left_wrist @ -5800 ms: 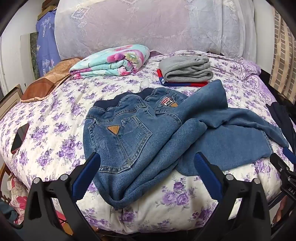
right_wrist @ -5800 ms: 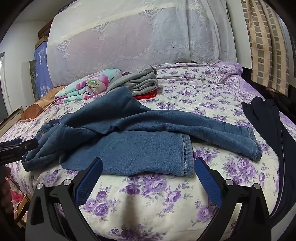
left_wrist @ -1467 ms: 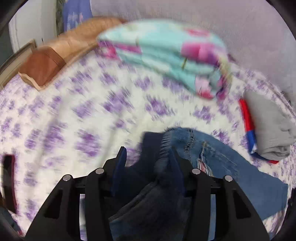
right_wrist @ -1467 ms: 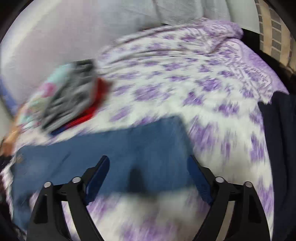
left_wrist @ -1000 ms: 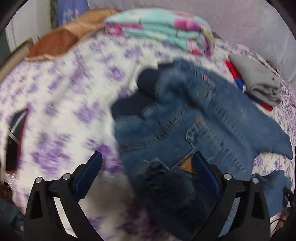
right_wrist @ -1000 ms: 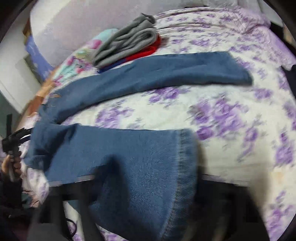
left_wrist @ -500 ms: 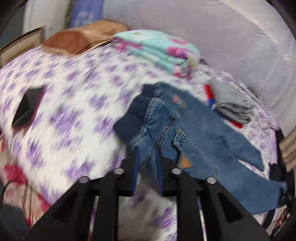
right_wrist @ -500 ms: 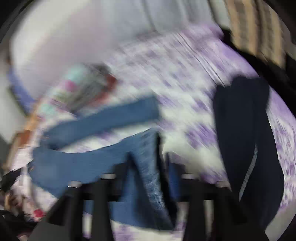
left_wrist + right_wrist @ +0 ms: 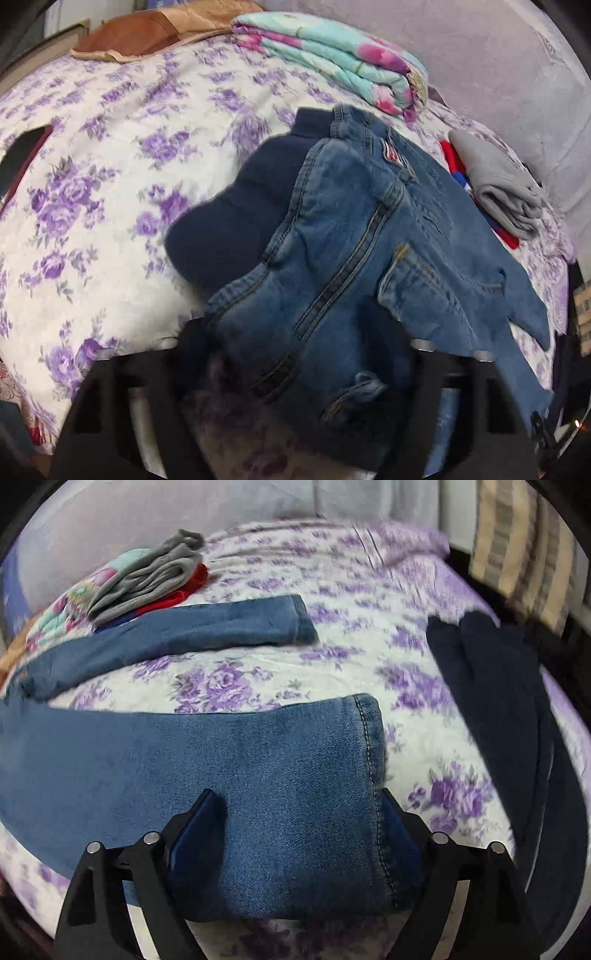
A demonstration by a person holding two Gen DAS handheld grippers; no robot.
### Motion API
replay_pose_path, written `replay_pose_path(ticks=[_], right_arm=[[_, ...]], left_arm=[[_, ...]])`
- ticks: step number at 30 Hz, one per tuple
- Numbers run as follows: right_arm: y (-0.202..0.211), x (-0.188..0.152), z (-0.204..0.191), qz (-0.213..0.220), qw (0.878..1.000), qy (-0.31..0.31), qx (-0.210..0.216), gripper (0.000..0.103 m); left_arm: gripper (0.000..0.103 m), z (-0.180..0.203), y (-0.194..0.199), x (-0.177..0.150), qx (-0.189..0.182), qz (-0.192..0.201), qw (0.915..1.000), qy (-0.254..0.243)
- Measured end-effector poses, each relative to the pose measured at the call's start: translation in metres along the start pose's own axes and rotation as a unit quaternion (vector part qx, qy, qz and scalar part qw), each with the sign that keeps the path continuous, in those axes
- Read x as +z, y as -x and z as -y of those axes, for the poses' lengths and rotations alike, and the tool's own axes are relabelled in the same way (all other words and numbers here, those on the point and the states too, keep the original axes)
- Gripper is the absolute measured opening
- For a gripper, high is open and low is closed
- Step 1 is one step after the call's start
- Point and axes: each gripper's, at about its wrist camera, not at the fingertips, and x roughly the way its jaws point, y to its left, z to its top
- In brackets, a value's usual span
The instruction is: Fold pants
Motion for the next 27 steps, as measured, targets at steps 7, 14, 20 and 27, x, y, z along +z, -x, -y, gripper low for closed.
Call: replay_pose_path(ticks=[7, 14, 20, 27], right_arm=[[0.042, 0.018, 0.025, 0.031, 0.996, -0.013, 0.077, 0.01], [-0.001, 0.013, 0.028, -0.05, 0.999, -0.02, 0.005, 0.051], [0.073, 0.022, 0.021, 0.102, 0.994, -0.029, -0.021, 0.057], [0.032, 0.021, -0.068, 0.012, 0.992, 0.057, 0.11, 0.063]], left_arm=[[0.016, -0.023, 0.079, -0.005, -0.044, 0.07, 0.9966, 0.005], [0.032, -0.063, 0.026, -0.025, 0.017, -0.012, 0.9997, 0.015], [0.066, -0.034, 0.115, -0.017, 0.075, 0.129, 0.9871, -0.057], [0.076, 0.039, 0.066, -0.03, 0.06, 0.092, 0.9795, -0.169]])
